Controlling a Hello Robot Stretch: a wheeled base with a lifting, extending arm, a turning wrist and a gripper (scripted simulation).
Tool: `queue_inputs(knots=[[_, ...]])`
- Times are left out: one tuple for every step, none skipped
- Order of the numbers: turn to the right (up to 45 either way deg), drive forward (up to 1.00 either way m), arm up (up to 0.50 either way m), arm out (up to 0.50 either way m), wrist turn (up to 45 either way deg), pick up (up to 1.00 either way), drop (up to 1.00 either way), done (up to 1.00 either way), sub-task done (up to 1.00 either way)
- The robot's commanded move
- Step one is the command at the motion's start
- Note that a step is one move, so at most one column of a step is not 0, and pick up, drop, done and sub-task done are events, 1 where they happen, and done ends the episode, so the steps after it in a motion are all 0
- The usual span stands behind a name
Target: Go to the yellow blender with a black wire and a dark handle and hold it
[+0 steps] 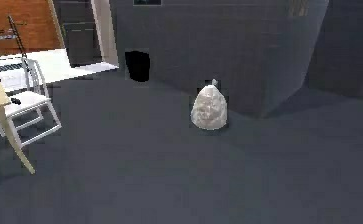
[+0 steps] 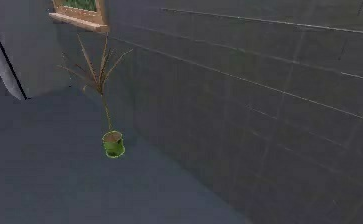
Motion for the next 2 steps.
queue_inputs(knots=[[42.0,0.0,0.0,0.0,0.0,0.0,0.0,0.0,0.0],[0.0,0.1,0.0,0.0,0.0,0.0,0.0,0.0,0.0]])
